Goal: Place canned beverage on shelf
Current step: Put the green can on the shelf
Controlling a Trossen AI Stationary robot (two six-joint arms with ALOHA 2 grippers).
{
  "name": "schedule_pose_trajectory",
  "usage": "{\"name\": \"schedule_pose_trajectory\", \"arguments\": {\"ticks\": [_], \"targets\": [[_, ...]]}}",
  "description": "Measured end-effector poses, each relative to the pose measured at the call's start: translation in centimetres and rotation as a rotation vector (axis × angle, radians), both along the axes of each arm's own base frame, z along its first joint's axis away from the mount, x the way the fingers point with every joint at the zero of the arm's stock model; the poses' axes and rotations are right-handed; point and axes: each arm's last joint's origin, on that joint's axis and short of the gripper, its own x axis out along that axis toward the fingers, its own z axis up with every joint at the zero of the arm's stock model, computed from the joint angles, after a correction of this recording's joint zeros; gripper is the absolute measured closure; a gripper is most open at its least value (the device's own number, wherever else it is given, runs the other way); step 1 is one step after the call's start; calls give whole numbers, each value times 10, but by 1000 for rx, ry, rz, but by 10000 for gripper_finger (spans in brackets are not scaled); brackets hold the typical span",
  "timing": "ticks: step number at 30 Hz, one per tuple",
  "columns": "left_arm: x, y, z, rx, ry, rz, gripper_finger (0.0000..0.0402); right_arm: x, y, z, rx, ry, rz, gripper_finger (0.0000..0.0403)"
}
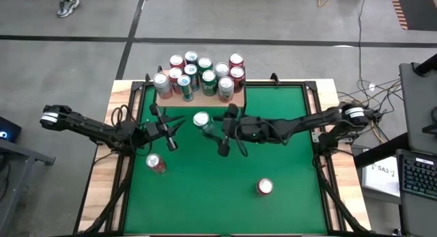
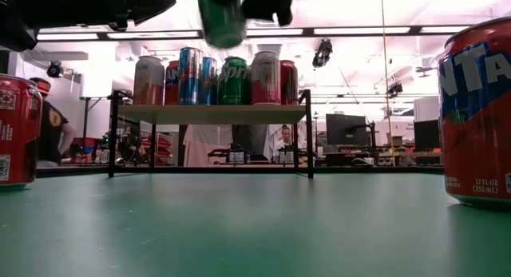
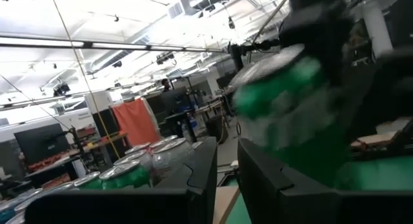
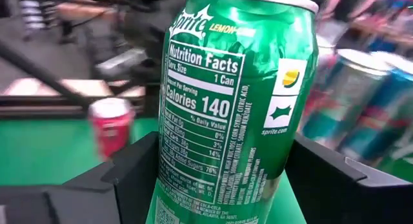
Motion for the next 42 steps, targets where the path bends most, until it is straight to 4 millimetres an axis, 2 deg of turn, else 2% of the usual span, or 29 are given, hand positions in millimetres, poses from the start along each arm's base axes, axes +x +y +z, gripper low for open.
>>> {"name": "schedule_pose_trajectory", "arguments": {"ticks": [2,7,12,17,21,24,26,31,42], "targets": [[0,0,0,8,8,3,354,3,-7,-14,-15,-71,-41,126],[4,0,-8,20,83,6,354,10,-23,-29,-4,-287,-179,126],[13,0,-22,4,170,8,354,32,-31,-55,-38,-274,-286,126],[24,7,-36,-42,218,37,354,56,-33,-53,-52,-289,-429,126],[33,13,-49,-84,245,68,354,70,-38,-61,-83,-208,-542,126],[39,19,-57,-102,248,94,355,78,-40,-57,-91,-171,-583,126],[42,22,-62,-105,242,111,354,80,-42,-53,-64,-167,-601,126],[49,31,-72,-111,222,148,355,82,-54,-63,-27,-130,-648,126],[64,43,-85,-117,199,198,355,79,-68,-68,44,-129,-690,126]]}}
